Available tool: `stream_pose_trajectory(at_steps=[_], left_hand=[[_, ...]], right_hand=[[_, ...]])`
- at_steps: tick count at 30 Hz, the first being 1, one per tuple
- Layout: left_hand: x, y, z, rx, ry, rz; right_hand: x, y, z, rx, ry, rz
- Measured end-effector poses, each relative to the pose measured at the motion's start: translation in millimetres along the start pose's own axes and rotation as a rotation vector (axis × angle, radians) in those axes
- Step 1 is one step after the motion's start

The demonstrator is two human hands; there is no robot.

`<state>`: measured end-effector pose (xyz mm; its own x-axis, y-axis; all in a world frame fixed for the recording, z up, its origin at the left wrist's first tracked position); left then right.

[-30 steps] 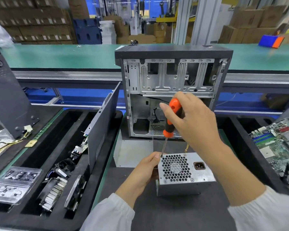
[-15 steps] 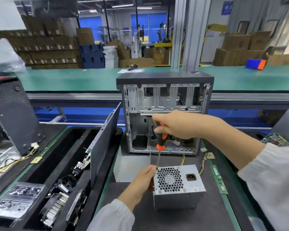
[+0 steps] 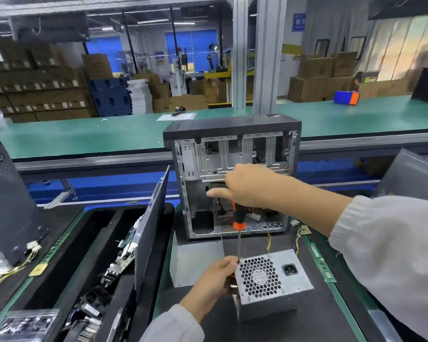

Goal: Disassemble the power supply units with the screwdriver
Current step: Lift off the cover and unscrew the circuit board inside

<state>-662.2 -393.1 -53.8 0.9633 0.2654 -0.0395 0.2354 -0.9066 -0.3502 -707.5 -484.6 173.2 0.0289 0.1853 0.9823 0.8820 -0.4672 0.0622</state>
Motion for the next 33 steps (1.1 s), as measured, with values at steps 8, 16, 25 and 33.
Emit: stream_pose_trajectory(at_steps=[8,16,25,33], left_hand=[[1.9,5.4,4.3,-0.023,-0.051,0.018],[3.5,4.8,2.2,-0.023,-0.042,0.039],[1.2,-1.4,-1.2,-0.058,-0.010,0.041],[0.5,-2.1,0.3,-0.049,-0.020,0.011]], right_hand=[[-8.0,-1.6,5.8,0.175,-0.153,0.075],[-2.2,-25.7,-5.8,0.361,0.035,0.274],[-0.8,-16.2,0.1,0.131,0.312,0.412],[-3.0,-1.7,17.8,0.073,-0.094,0.077]])
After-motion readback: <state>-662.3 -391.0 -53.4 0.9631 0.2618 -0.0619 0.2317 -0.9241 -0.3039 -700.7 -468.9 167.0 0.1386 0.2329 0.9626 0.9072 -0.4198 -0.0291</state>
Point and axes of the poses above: each hand's wrist, its own y-axis towards the middle knuckle, its own x-axis out of the back of the hand, z = x × y, the point moved 4 cm from there along y, towards the middle knuckle, and after that the axes turned 2 degrees about -x, right-handed, at the moved point
